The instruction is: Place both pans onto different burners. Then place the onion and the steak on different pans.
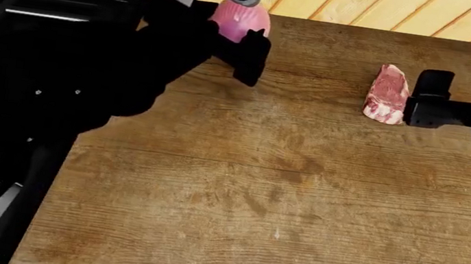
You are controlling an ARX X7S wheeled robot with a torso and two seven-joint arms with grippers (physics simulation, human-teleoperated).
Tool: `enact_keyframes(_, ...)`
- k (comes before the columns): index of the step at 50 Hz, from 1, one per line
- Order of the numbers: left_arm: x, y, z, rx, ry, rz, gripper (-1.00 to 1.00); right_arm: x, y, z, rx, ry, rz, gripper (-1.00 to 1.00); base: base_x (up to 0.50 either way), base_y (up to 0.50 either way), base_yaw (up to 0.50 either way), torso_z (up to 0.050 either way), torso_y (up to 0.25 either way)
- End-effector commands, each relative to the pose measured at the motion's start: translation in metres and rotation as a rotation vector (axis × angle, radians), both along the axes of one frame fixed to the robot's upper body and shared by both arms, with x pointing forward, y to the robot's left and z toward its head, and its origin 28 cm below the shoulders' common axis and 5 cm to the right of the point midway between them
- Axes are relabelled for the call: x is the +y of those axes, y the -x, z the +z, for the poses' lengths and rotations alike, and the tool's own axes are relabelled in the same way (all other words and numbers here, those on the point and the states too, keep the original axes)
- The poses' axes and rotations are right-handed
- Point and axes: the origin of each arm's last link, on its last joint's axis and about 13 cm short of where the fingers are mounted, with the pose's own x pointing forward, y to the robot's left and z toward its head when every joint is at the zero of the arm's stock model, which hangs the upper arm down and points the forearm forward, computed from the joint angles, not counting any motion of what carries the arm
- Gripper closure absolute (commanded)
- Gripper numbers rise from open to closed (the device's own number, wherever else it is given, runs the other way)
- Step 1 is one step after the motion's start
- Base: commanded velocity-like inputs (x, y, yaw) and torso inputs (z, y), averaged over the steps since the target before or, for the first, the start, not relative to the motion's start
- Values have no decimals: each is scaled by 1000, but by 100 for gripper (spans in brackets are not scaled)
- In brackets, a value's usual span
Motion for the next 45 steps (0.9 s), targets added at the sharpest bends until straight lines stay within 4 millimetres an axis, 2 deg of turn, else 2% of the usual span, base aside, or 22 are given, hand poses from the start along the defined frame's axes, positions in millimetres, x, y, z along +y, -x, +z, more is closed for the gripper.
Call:
enact_keyframes(1,4,7,0,-9,24,5,100,7,-9,10,26,-19,13,-100,0,0,0,0,0)
enact_keyframes(12,5,7,-2,-7,25,8,100,17,-22,10,63,-67,56,-100,0,0,0,0,0)
enact_keyframes(45,5,8,-3,-9,18,3,100,15,-47,-5,126,-115,17,-100,0,0,0,0,0)
